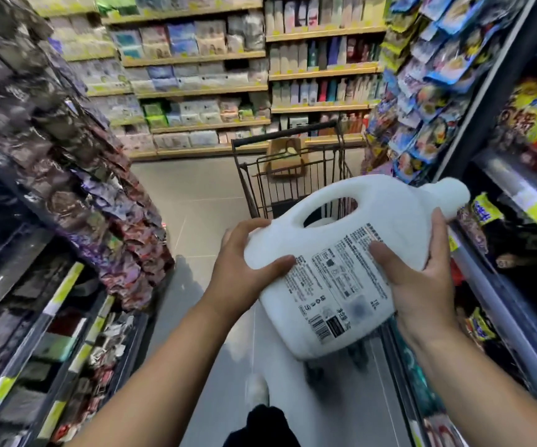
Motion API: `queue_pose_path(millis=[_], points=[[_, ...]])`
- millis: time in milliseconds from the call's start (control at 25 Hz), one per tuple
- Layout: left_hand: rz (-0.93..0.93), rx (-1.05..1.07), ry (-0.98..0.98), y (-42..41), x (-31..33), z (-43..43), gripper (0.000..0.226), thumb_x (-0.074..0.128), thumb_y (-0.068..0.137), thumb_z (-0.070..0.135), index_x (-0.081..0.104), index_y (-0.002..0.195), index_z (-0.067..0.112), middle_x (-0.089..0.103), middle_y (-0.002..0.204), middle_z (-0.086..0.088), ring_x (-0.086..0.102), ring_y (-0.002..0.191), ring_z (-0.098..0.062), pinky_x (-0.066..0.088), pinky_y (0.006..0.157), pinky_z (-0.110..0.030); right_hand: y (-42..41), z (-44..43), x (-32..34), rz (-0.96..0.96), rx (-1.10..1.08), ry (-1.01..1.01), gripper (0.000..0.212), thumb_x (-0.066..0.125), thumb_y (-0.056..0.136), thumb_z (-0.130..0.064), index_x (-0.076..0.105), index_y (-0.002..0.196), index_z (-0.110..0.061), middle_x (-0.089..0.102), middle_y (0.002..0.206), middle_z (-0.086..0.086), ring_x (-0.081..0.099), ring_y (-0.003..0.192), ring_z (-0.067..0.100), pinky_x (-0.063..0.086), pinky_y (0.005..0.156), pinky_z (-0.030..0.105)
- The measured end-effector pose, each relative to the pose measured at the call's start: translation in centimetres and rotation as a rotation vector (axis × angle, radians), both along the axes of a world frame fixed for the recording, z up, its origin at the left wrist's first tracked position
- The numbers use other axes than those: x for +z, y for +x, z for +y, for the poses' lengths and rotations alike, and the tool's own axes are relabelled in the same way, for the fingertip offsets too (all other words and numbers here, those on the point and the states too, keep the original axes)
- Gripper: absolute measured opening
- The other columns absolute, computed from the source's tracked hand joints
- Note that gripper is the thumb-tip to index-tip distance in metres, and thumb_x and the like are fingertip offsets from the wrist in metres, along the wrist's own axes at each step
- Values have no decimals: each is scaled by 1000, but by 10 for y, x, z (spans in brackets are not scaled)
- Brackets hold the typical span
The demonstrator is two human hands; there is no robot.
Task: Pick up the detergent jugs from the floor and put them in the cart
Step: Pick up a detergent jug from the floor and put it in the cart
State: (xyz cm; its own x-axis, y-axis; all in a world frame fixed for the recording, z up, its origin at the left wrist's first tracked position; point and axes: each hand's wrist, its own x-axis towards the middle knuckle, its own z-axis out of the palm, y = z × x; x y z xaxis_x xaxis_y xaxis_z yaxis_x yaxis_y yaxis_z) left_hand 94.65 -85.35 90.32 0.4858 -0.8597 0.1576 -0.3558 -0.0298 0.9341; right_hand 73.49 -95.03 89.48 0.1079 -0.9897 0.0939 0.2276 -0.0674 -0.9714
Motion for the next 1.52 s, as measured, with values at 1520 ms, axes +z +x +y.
queue_pose_path(millis=[1520], points=[[-22,-944,706,129,-233,-507,52,86,69,24,62,115,26,64,113,-2,67,100,-24,59,85,-41,177,-263,-272,-15,-1082,690,91,79,78,-27,26,151,-33,49,107,-34,48,87,-31,40,71,-3]])
